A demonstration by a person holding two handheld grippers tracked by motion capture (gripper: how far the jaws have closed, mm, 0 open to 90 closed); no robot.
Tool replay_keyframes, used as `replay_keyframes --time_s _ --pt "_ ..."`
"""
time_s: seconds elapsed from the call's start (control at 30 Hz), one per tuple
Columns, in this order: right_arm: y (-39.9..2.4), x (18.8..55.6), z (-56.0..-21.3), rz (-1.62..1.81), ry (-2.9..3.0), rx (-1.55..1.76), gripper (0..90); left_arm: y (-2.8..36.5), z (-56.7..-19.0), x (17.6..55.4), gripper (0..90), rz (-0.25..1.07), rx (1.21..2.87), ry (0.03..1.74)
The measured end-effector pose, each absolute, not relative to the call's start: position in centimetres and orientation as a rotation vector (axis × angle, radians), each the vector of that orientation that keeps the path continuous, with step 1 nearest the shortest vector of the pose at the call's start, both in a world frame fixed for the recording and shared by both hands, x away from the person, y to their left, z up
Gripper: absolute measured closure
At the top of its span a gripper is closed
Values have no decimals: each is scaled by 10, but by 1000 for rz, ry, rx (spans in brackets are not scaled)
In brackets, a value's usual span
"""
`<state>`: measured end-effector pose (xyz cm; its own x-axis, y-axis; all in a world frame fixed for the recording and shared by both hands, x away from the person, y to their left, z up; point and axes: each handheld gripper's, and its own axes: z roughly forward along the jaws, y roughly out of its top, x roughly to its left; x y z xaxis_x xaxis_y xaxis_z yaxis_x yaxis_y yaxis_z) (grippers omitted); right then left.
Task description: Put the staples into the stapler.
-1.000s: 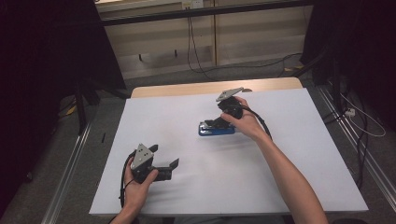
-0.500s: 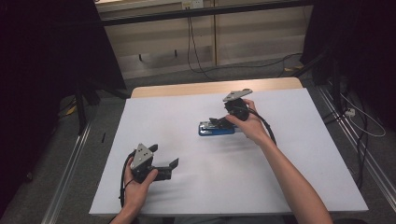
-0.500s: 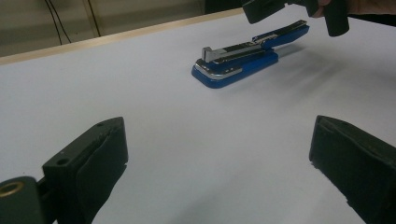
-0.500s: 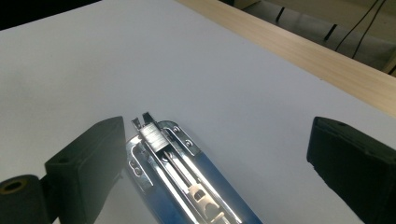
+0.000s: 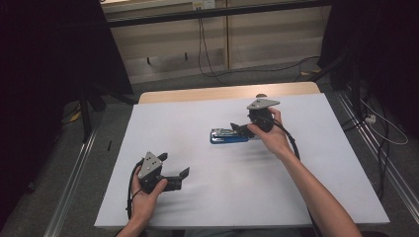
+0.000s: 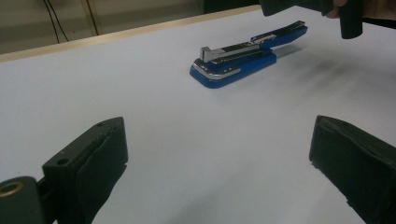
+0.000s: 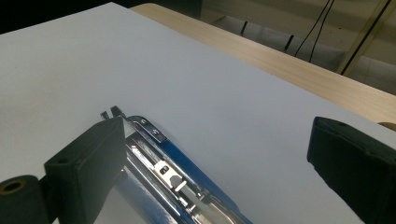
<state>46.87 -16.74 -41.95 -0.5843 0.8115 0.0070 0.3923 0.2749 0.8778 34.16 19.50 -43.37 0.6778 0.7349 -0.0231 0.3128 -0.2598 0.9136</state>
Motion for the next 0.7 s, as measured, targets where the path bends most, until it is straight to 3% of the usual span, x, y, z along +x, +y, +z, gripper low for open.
replay_keyframes --time_s 0.7 --pt "-201 433 -418 1236 1971 1149 36 198 -437 345 46 514 1849 859"
